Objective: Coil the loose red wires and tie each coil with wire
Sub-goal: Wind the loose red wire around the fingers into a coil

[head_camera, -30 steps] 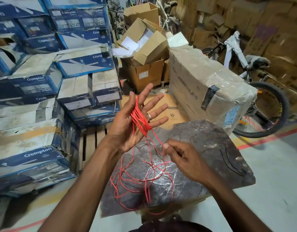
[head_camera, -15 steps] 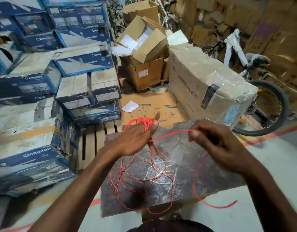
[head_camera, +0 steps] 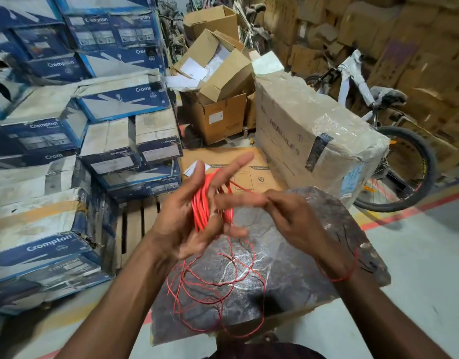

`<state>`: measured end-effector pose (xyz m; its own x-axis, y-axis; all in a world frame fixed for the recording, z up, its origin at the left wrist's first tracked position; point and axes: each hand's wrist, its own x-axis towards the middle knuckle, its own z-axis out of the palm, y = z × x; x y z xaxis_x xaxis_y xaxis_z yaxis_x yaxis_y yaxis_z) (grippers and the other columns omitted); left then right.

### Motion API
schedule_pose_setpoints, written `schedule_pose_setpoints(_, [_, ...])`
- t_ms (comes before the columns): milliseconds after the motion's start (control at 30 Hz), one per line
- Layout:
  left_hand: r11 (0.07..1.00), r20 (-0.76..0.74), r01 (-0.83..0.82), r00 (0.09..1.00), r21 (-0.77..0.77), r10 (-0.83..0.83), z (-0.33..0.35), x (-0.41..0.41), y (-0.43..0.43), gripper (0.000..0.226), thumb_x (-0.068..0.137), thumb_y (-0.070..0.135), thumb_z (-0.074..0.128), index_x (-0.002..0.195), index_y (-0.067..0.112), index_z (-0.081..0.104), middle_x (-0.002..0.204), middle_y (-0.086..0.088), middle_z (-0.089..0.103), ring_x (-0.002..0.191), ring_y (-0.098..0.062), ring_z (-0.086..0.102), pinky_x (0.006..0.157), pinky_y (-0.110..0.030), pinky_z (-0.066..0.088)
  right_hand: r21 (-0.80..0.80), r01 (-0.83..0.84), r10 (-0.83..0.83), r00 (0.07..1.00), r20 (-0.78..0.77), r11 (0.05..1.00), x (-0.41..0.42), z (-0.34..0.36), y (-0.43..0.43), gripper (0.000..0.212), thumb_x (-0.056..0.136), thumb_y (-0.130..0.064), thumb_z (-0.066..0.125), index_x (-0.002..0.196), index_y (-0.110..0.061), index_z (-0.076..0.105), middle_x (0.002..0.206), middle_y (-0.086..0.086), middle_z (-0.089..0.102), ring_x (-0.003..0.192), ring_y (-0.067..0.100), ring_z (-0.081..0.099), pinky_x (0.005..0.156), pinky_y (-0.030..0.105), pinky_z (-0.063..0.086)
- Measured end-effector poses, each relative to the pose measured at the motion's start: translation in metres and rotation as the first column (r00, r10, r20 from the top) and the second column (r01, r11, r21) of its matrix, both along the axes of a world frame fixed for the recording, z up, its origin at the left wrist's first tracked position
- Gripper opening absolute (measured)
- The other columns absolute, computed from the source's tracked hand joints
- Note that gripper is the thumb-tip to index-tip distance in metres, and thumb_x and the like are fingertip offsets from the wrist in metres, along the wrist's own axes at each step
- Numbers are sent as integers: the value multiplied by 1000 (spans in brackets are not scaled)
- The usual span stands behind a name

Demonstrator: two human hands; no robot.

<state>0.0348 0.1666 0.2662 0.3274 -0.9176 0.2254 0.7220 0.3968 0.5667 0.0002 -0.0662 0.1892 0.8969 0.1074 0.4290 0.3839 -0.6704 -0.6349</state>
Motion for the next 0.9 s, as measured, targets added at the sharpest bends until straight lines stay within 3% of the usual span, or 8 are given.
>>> schedule_pose_setpoints(100, [974, 74, -220, 974, 56, 216, 3, 13, -2, 65, 102, 52, 29, 160, 23, 23, 163, -18, 29, 135, -43, 50, 91, -51, 56, -94, 1, -9, 997, -83, 996, -20, -27, 15, 24, 107, -46, 40, 106, -30, 58, 68, -17, 53, 60, 17, 57, 60, 42, 52])
schedule_pose_setpoints(333, [652, 388, -659, 751, 375, 535, -6, 34, -14, 52, 97, 65, 29, 148, 55, 35, 168, 11, 17, 148, -24, 36, 110, -51, 45, -262, -202, 120, 948, -295, 944, -70, -43, 43, 27, 109, -50, 23, 116, -32, 41, 77, 4, 63, 76, 36, 61, 61, 43, 42])
schedule_pose_setpoints(433, [489, 767, -783, 566, 386, 301, -23, 36, -16, 49, 90, 77, 24, 139, 74, 24, 164, 31, -3, 147, -10, 30, 122, -55, 24, -265, -269, 157, 913, -378, 926, -80, -25, 39, 15, 110, -44, 30, 116, -33, 39, 79, 3, 60, 81, 36, 59, 69, 47, 45])
schedule_pose_setpoints(500, [373, 952, -879, 302, 297, -47, -38, 39, -14, 48, 96, 72, 16, 142, 75, 4, 168, 18, -9, 148, 1, 21, 126, -46, 10, -282, -317, 179, 888, -424, 906, -81, -3, 32, 16, 110, -44, 32, 114, -32, 41, 71, -3, 47, 79, 34, 54, 71, 46, 43])
schedule_pose_setpoints(567, [329, 940, -912, 140, 245, -312, -49, 40, -10, 50, 101, 62, 14, 142, 72, -12, 169, 4, 16, 151, -9, 25, 126, -37, 14, -295, -354, 189, 863, -468, 887, -79, 18, 21, 18, 109, -47, 33, 110, -32, 43, 69, -6, 40, 76, 29, 50, 71, 44, 43])
schedule_pose_setpoints(700, [336, 849, -868, 162, 365, -503, -51, 35, -1, 59, 105, 56, 14, 154, 48, -18, 119, 7, 74, 95, -5, 73, 108, -24, 36, -257, -361, 196, 842, -502, 896, -73, 48, -8, 16, 106, -52, 42, 103, -37, 46, 68, -7, 53, 69, 14, 54, 67, 42, 43])
schedule_pose_setpoints(800, [299, 779, -898, 72, 322, -623, -52, 33, 6, 62, 105, 54, 12, 159, 35, -10, 103, 6, 79, 128, -2, 53, 104, -19, 29, -147, -353, 244, 841, -483, 924, -65, 60, -32, 17, 105, -56, 40, 105, -43, 52, 78, -2, 62, 73, 19, 60, 69, 50, 50])
schedule_pose_setpoints(900, [306, 767, -842, 180, 443, -616, -52, 27, 13, 86, 96, 71, 0, 155, 23, 40, 70, 8, 75, 119, 6, 55, 117, -27, 24, -107, -263, 216, 920, -327, 959, -53, 63, -46, 26, 106, -54, 37, 107, -41, 59, 81, -1, 63, 74, 25, 61, 69, 49, 50])
